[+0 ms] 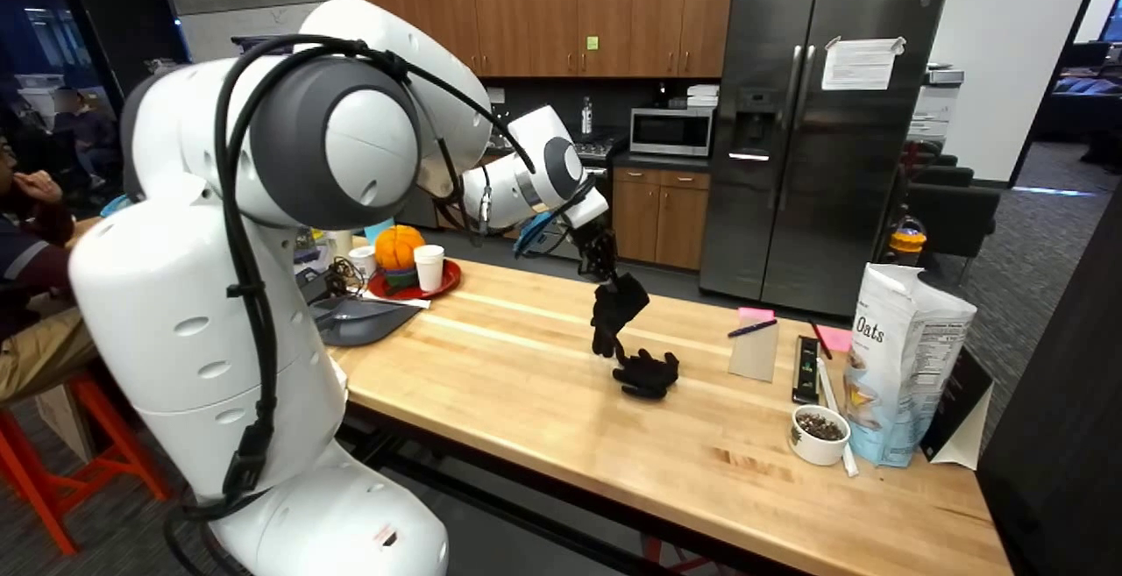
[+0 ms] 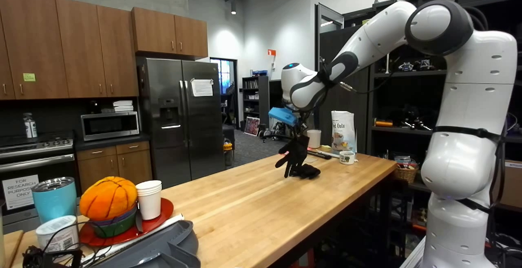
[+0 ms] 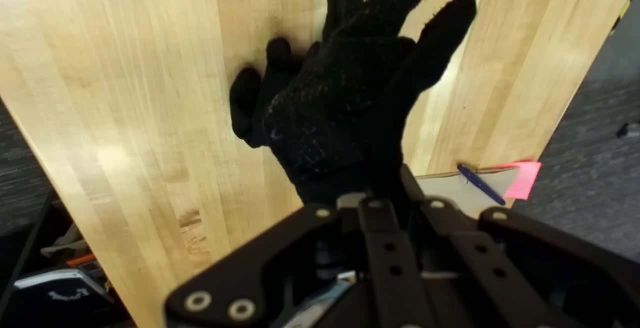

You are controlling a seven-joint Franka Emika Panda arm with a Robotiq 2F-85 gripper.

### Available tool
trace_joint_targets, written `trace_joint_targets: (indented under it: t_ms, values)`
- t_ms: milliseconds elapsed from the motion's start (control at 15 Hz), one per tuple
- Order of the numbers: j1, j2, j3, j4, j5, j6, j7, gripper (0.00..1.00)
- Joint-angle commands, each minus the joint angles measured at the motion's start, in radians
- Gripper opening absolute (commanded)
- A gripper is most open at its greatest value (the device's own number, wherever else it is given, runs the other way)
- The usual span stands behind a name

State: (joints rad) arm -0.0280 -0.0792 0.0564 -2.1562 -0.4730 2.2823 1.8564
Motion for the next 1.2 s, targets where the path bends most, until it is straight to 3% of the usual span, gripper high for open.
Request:
trace_joint_targets:
  t_ms: [0,267,533,667,1133]
  values:
    - [0.011,0.100,0.026,0.052,-0.258,-0.041,0.276,0.41]
    - [0.103,0.189,0.042,0.086,-0.469,-0.262,0.541,0.67]
    - [0.167,0.246,0.062,0.114,-0.403,-0.418,0.534,0.95]
    - [0.168,0.238,0.065,0.101,-0.343,-0.398,0.474,1.00]
    - [0.090,0.108,0.016,0.000,0.005,-0.108,0.123,1.00]
